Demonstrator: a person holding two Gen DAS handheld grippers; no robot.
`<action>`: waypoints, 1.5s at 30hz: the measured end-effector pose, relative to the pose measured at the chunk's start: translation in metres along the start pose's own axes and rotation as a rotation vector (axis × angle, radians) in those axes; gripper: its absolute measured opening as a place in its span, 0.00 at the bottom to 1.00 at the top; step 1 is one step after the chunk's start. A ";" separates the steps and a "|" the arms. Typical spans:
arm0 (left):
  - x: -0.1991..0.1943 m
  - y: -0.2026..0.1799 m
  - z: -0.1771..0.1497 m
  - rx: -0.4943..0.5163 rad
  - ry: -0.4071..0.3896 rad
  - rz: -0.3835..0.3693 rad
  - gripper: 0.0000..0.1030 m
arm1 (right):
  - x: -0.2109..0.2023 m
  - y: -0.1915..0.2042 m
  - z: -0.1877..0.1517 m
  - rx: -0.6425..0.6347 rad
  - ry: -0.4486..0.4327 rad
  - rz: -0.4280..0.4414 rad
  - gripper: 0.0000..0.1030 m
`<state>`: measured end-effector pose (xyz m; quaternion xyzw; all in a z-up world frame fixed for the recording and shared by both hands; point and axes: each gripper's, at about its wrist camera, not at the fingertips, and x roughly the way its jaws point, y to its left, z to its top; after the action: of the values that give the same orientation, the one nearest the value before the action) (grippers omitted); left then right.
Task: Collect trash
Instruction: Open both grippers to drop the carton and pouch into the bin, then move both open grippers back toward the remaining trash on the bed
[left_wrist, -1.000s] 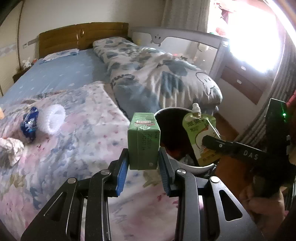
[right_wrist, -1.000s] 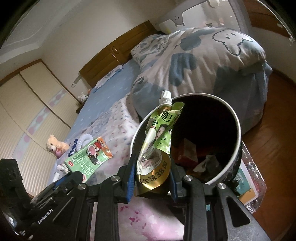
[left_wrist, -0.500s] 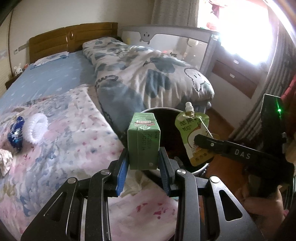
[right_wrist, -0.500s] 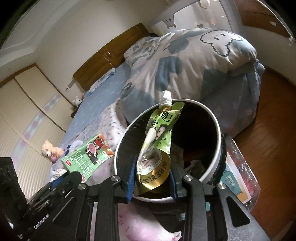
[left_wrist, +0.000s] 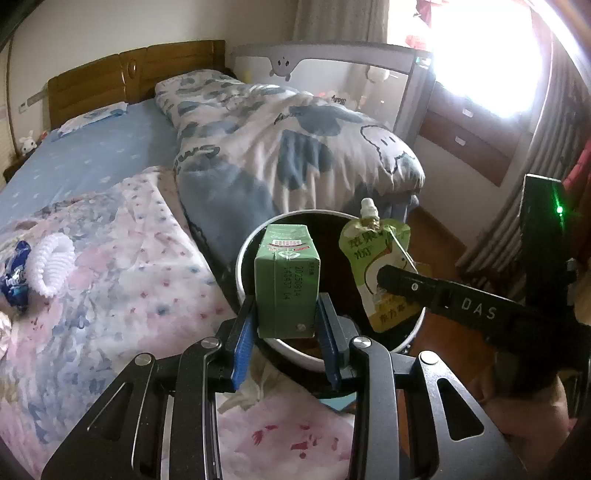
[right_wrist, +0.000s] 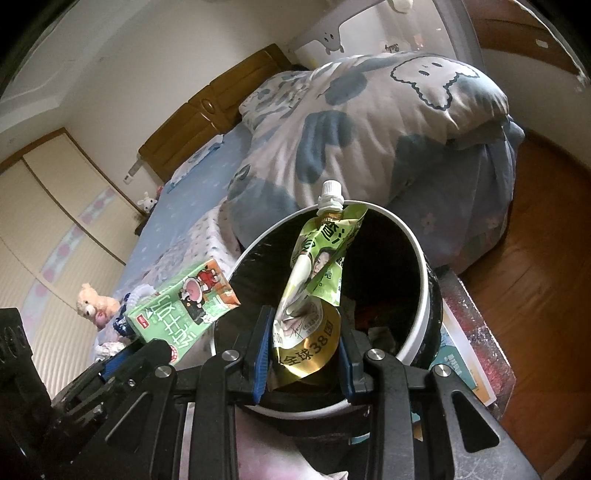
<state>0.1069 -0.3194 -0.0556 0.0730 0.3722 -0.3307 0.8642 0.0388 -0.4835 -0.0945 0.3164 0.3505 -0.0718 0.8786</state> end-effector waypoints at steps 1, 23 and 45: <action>0.002 0.000 0.000 0.000 0.003 0.000 0.30 | 0.000 0.000 0.000 -0.001 0.000 -0.001 0.30; 0.016 -0.001 0.006 -0.019 0.039 -0.045 0.37 | 0.014 -0.007 0.006 0.012 0.023 -0.034 0.34; -0.056 0.114 -0.063 -0.255 0.006 0.117 0.60 | 0.008 0.066 -0.019 -0.078 0.000 0.066 0.74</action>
<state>0.1129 -0.1794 -0.0755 -0.0147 0.4091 -0.2296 0.8830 0.0570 -0.4196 -0.0771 0.2932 0.3423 -0.0293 0.8922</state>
